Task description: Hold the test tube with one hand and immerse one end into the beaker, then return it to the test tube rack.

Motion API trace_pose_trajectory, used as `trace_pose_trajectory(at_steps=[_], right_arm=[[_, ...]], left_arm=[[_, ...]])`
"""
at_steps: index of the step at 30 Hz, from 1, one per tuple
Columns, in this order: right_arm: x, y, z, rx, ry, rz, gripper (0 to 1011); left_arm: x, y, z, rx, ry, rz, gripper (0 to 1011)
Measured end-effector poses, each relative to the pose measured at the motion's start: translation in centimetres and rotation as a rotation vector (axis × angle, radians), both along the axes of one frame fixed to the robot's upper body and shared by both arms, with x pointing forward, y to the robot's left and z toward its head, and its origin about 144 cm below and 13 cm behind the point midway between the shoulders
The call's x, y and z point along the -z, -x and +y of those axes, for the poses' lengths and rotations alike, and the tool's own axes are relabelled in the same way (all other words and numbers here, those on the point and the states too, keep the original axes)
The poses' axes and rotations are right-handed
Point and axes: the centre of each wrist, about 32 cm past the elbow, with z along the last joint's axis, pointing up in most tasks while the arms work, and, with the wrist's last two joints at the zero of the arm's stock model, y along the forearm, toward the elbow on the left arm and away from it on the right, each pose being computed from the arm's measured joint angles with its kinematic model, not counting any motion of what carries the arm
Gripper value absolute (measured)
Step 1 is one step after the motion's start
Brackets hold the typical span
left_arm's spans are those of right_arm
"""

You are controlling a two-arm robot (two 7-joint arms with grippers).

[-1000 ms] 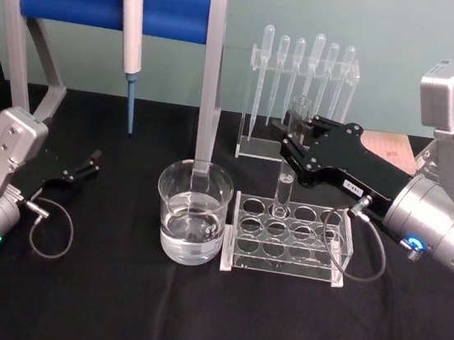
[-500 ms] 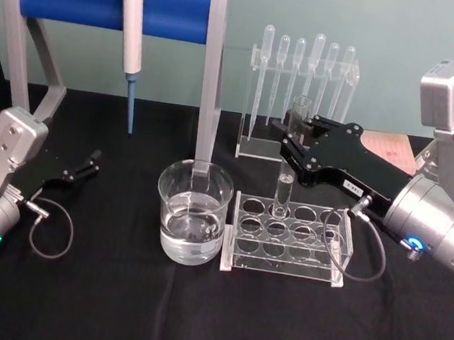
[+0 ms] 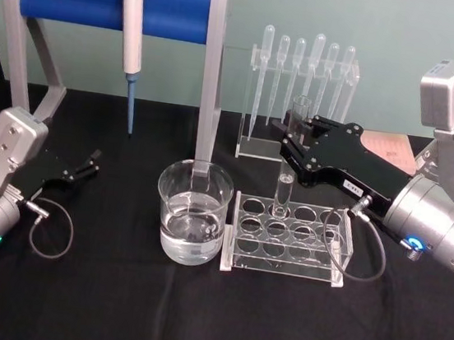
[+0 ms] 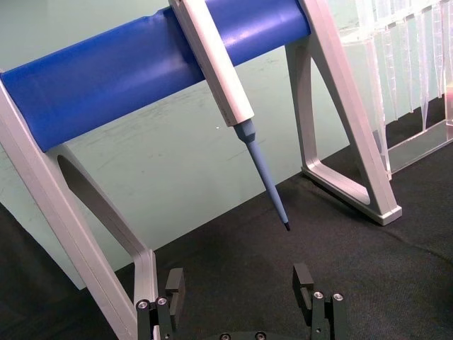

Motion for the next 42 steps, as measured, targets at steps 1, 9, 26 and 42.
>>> trace_pose_trajectory(at_steps=[1, 9, 26, 42], right_arm=[[0.00, 0.00, 0.00, 0.000, 0.000, 0.000, 228], [0.00, 0.00, 0.00, 0.000, 0.000, 0.000, 228], [0.00, 0.00, 0.00, 0.000, 0.000, 0.000, 228], [0.00, 0.00, 0.00, 0.000, 0.000, 0.000, 228]], left_arm=[[0.00, 0.00, 0.00, 0.000, 0.000, 0.000, 1000], [0.00, 0.00, 0.00, 0.000, 0.000, 0.000, 1000], [0.00, 0.00, 0.00, 0.000, 0.000, 0.000, 1000], [0.00, 0.00, 0.00, 0.000, 0.000, 0.000, 1000]])
